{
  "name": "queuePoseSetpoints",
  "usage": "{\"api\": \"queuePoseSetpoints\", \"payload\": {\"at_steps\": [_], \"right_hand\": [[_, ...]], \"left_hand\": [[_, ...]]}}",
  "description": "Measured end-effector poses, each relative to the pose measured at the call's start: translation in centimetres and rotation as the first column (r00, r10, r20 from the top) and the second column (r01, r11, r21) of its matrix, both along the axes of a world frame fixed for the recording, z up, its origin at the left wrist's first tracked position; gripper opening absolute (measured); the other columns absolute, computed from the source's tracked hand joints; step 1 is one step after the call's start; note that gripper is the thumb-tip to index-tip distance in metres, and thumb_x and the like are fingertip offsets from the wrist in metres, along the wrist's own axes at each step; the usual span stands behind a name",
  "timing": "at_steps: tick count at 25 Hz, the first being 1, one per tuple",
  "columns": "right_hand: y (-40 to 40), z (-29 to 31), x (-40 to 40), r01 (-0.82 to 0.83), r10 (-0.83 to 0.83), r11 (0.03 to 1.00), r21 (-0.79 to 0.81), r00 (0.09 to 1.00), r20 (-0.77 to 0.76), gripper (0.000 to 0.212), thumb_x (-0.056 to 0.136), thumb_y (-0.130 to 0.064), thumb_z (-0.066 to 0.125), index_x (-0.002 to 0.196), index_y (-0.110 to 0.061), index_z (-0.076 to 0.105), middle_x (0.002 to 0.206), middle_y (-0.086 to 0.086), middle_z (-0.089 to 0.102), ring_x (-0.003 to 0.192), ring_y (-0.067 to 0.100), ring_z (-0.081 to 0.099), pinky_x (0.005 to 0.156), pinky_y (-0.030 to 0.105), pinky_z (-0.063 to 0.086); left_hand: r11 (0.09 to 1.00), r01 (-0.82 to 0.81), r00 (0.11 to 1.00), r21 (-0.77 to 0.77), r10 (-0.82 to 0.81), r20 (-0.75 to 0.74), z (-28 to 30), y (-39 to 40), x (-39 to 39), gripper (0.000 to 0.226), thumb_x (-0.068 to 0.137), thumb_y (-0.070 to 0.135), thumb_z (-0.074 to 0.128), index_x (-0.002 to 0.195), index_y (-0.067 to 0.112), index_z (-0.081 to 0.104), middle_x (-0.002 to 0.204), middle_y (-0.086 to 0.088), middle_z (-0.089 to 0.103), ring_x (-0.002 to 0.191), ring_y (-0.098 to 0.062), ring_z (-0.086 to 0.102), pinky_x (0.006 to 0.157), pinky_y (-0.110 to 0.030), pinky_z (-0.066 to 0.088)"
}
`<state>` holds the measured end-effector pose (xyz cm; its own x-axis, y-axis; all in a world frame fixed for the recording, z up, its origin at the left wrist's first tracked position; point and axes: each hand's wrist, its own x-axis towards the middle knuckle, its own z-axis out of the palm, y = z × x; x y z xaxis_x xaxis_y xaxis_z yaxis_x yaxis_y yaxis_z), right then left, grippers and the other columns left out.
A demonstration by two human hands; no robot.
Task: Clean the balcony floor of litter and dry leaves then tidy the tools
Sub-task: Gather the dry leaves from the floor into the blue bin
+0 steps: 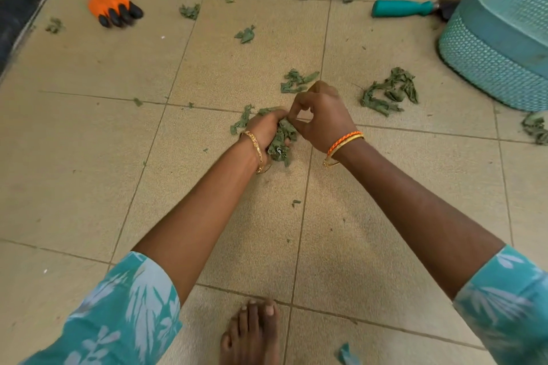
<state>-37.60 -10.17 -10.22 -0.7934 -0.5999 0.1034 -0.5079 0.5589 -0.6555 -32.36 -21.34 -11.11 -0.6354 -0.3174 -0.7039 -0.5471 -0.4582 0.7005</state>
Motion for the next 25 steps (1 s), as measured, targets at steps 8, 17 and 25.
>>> {"api": "queuePoseSetpoints", "payload": {"at_steps": [8, 17, 25], "right_hand": [[-3.5, -1.1, -6.6, -0.111, 0.1, 0.948, 0.297, 0.994, 0.053, 0.045, 0.088, -0.014, 0.056, 0.132, -0.017, 0.048, 0.143, 0.014, 0.035, 0.133, 0.034, 0.028, 0.108, 0.043, 0.032], [-2.7, -5.7, -5.3, -0.109, 0.159, 0.971, 0.212, 0.959, -0.234, 0.027, 0.09, 0.002, 0.047, 0.111, 0.004, 0.064, 0.121, 0.022, 0.059, 0.113, 0.039, 0.05, 0.084, 0.046, 0.05], [-1.0, -1.1, -3.2, 0.135, -0.099, 0.965, -0.226, 0.981, 0.165, 0.018, 0.079, 0.003, 0.062, 0.089, -0.009, 0.071, 0.081, 0.001, 0.072, 0.073, 0.006, 0.064, 0.07, 0.009, 0.049]], "left_hand": [[0.988, -0.147, 0.986, 0.037, 0.144, 0.08, 1.1, -3.2, -0.3, 0.03, 0.085, 0.02, 0.061, 0.06, 0.016, 0.045, 0.041, 0.004, 0.044, 0.026, -0.008, 0.034, 0.032, -0.009, 0.026], [0.985, -0.117, 0.99, 0.124, 0.106, 0.094, 0.3, -2.9, -0.8, 0.039, 0.089, 0.032, 0.055, 0.056, 0.016, 0.041, 0.039, 0.003, 0.041, 0.026, -0.009, 0.035, 0.03, -0.008, 0.023], [0.982, -0.009, 0.995, 0.189, -0.011, 0.102, 0.2, -0.8, -2.4, 0.058, 0.095, 0.053, 0.031, 0.066, 0.01, 0.055, 0.049, -0.004, 0.05, 0.028, -0.014, 0.042, 0.034, -0.008, 0.031]]}}
